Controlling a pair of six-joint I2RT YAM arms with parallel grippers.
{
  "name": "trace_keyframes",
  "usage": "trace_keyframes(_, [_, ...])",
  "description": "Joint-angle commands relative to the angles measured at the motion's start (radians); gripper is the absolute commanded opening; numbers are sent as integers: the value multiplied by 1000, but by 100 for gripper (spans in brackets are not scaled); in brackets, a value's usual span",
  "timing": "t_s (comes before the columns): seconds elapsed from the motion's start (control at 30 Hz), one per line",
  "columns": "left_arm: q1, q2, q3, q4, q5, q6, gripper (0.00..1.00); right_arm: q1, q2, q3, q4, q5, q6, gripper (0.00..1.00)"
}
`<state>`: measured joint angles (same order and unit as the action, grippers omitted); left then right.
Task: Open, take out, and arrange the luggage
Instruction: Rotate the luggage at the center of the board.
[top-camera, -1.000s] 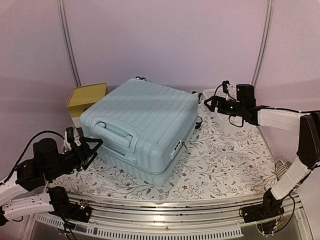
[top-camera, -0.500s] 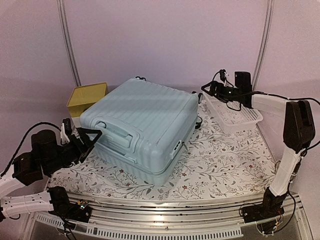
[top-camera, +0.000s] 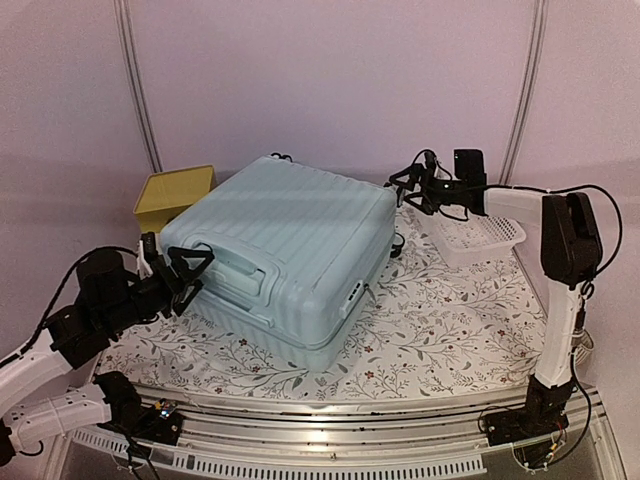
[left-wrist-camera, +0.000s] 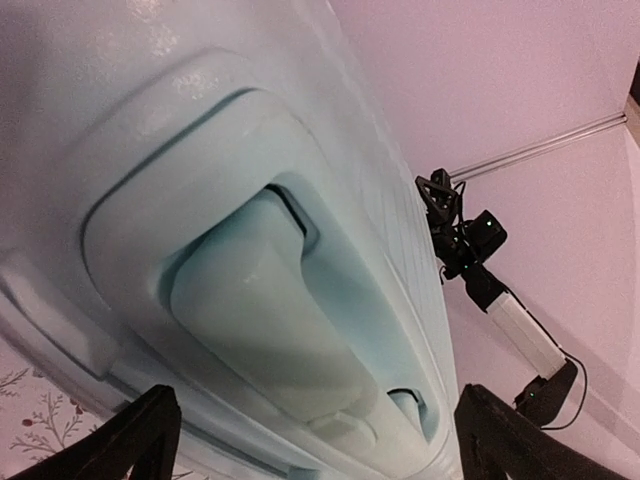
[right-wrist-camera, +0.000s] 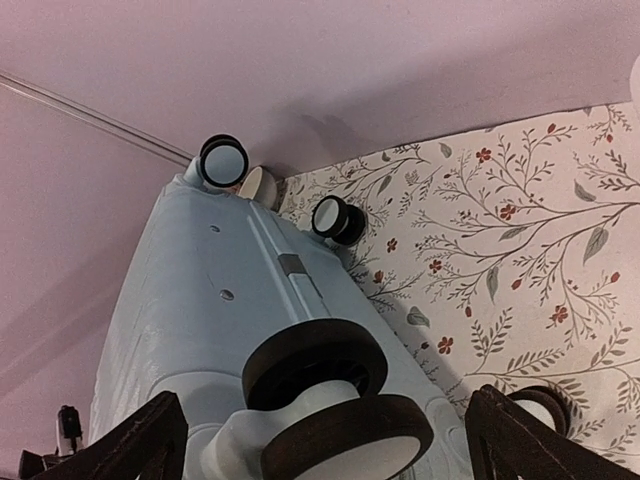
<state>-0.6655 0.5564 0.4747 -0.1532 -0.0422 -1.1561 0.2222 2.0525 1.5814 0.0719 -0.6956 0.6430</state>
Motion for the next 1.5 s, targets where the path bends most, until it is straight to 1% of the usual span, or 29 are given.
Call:
trace_keyframes(0.0, [35, 20, -17, 78, 112, -2, 98, 7, 44, 41, 124, -102, 157, 99])
trace_keyframes(0.17, [79, 45, -52, 148, 185, -21, 98, 25, 72, 47, 129, -107, 209, 99])
trace_keyframes(0.3, [111, 41, -81, 178, 223, -38, 98, 37, 83, 35, 157, -156, 231, 100])
trace_keyframes(0.37, [121, 43, -85, 178, 234, -35, 98, 40, 69, 15, 187, -185, 254, 97])
trace_keyframes(0.4, [126, 46, -86, 180, 241, -32, 98, 41, 56, -1, 197, -189, 260, 92])
trace_keyframes(0.57, [135, 81, -89, 196, 271, -15, 98, 40, -20, -90, 228, -191, 271, 62])
trace_keyframes(0.63, [136, 97, -86, 200, 275, -4, 98, 39, -54, -124, 234, -183, 270, 58])
trace_keyframes(0.87, [139, 146, -58, 196, 274, 54, 97, 32, -218, -316, 269, -109, 265, 55])
trace_keyframes(1.0, [142, 210, -37, 228, 296, 92, 96, 32, -340, -494, 299, -65, 263, 55])
trace_keyframes(1.13, [150, 327, 3, 275, 322, 127, 96, 32, -483, -658, 301, -18, 244, 55])
trace_keyframes(1.23, [165, 422, 41, 326, 359, 144, 96, 32, -576, -750, 291, 14, 225, 55])
trace_keyframes(1.33, [172, 526, 94, 372, 396, 171, 96, 33, -650, -804, 248, 45, 200, 56])
trace_keyframes(1.47, [181, 665, 202, 385, 438, 221, 96, 33, -731, -845, 197, 91, 166, 56])
